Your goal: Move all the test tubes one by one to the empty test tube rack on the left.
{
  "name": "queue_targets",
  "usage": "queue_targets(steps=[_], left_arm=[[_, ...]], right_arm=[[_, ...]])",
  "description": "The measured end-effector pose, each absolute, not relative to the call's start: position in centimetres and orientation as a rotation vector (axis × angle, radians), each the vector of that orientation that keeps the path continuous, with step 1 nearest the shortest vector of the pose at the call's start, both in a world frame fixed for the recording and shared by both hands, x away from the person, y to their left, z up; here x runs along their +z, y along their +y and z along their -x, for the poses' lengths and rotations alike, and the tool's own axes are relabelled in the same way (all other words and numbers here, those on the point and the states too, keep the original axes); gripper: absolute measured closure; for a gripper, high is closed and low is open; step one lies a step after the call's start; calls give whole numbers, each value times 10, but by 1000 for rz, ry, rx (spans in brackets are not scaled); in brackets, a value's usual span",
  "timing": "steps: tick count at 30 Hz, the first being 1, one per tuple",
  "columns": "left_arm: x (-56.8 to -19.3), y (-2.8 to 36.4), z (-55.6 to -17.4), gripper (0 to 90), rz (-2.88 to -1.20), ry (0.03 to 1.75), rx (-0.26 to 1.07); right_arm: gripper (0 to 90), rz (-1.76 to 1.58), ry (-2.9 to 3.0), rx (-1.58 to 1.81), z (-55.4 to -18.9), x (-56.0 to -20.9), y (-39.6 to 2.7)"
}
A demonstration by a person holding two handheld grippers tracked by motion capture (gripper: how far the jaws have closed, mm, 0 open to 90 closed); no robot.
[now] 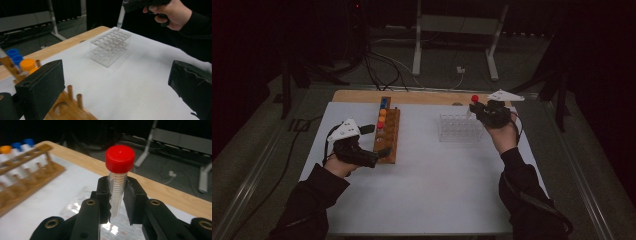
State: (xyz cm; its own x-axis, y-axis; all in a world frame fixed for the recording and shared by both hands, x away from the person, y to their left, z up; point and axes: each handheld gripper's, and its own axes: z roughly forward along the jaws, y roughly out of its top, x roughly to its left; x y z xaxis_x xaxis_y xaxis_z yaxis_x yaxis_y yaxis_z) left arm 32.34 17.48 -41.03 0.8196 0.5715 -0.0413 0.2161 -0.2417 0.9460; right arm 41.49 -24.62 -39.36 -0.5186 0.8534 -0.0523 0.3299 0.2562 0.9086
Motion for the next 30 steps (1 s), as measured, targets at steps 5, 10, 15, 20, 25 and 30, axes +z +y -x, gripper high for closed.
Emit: queue_targets(steps=[5, 10, 15, 20, 25, 30], left_arm=[[-405, 168, -322, 15, -1830, 580, 347], [-402, 157, -320, 16, -1845, 545, 319], [-399, 144, -320, 17, -1851, 516, 297], [-400, 129, -319, 22, -1873, 485, 271], [-401, 115, -319, 66, -1873, 450, 245], [-404, 100, -318, 167, -1859, 421, 238]], right_arm=[[744, -987, 2055, 1262, -395, -394, -227], [743, -903, 2129, 1282, -375, -400, -209], [743, -841, 2184, 1312, -355, -405, -194], [743, -772, 2242, 1334, -337, -413, -180], [743, -721, 2288, 1342, -322, -423, -167], [743, -683, 2324, 1337, -312, -429, -157]])
